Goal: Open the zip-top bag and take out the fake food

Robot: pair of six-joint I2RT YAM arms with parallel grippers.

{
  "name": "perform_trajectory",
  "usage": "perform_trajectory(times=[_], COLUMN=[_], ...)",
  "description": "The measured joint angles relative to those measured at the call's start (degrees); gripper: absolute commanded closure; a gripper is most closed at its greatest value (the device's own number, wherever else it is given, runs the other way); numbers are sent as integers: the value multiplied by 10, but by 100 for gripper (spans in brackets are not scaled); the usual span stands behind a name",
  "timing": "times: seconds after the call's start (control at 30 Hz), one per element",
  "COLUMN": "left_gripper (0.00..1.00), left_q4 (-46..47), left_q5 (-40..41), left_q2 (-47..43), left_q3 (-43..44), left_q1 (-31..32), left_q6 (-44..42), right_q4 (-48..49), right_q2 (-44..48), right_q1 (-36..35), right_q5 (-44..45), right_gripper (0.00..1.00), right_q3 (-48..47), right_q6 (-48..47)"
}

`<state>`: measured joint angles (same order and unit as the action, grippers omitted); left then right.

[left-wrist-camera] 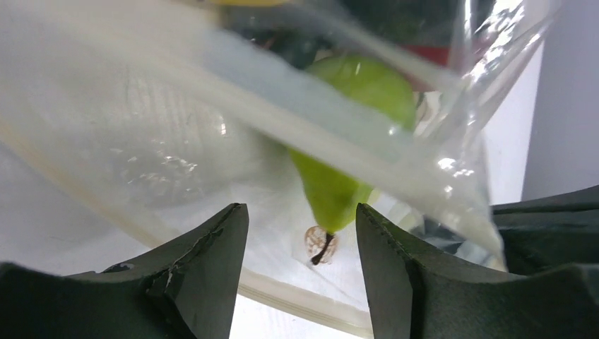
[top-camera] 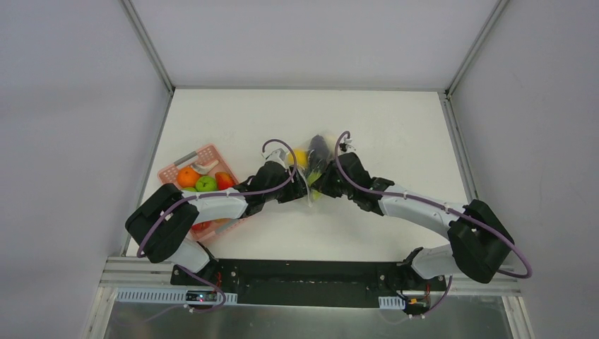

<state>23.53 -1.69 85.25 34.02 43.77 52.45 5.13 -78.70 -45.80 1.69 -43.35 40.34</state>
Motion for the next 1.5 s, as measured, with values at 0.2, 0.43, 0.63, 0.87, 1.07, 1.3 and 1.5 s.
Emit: perform_trajectory(times=[0.2,0.43,0.63,0.87,1.07,1.3,1.5], left_gripper=[33,30,31,42,34,25,23], left_q4=[16,51,102,154,169,189,226], left_q5=[-19,-40,-54,-68,-75,-83,-85], left_q2=[3,41,72,102,108,101,103], left_q3=[0,0,0,1,1,-7,-12], left_q1=[0,-4,-7,-7,-7,-7,-8], left_q6=[8,20,27,44,49,44,47], right_q4=[-27,-35,-35,-35,-38,-50,-52], right_q2=[0,0,2,4,8,34,51], right_q1=[-43,-58,-59,-60,-60,-62,-62], right_q5=[71,106,120,124,125,129,132], right_gripper=[100,100,100,100,100,100,100], right_q3=[0,0,0,0,0,0,0], right_q6=[1,3,9,17,23,16,10])
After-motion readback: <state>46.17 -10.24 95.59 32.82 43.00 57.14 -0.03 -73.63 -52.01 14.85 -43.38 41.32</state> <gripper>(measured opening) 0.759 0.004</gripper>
